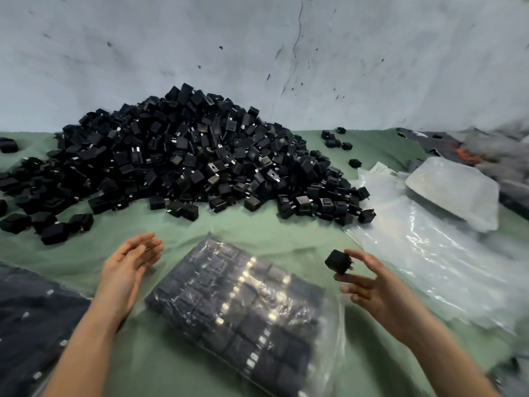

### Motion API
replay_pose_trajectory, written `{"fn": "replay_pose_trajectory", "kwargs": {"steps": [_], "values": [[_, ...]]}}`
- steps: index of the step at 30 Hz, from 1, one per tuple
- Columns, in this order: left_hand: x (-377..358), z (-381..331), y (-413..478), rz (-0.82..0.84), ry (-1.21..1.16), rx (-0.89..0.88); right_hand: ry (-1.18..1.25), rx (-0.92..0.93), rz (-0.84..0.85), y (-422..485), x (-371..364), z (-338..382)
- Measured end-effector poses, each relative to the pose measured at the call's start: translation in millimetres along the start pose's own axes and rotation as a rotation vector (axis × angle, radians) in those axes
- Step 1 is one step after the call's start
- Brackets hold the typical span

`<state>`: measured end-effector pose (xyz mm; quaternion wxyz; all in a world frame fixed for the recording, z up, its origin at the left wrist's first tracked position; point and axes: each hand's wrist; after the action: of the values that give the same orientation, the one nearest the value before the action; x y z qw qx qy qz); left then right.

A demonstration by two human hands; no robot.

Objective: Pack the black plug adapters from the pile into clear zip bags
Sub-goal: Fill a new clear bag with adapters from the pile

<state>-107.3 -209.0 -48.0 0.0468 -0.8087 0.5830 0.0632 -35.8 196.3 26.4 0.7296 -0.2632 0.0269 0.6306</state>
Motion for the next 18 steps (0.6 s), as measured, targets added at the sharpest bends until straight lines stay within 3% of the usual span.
{"fn": "replay_pose_trajectory", "kwargs": {"steps": [3, 5, 9, 12, 15, 18], "values": [[0.5, 4.7, 0.9, -0.001, 0.098, -0.022, -0.192, 0.003, -0.199, 10.4, 32.5, -3.6], [-0.1, 6.7, 1.3, -0.001, 0.142, -0.054, -0.327, 0.072, -0.238, 8.5, 42.9, -5.7], [1.3, 7.4, 0.5, -0.01, 0.183, -0.057, -0.798, 0.386, -0.294, -8.9, 48.4, -4.4], [-1.1, 5.8, -0.3, -0.016, 0.188, -0.05, -0.962, 0.516, -0.148, -16.4, 55.1, -8.5], [-3.3, 2.7, -2.4, -0.022, 0.183, -0.049, -1.179, 0.391, 0.045, -13.5, 61.9, -14.4], [-4.7, 1.2, -4.3, -0.025, 0.176, -0.055, -1.182, 0.387, 0.038, -10.9, 60.2, -19.4]]}}
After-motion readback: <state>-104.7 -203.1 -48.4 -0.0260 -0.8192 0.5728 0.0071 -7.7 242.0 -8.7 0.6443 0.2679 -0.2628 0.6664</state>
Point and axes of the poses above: each hand's wrist, its own y-axis towards the middle knuckle, its own x-axis out of the back of the hand, z = x × y, and after that the axes turned 11 degrees about y, right-handed
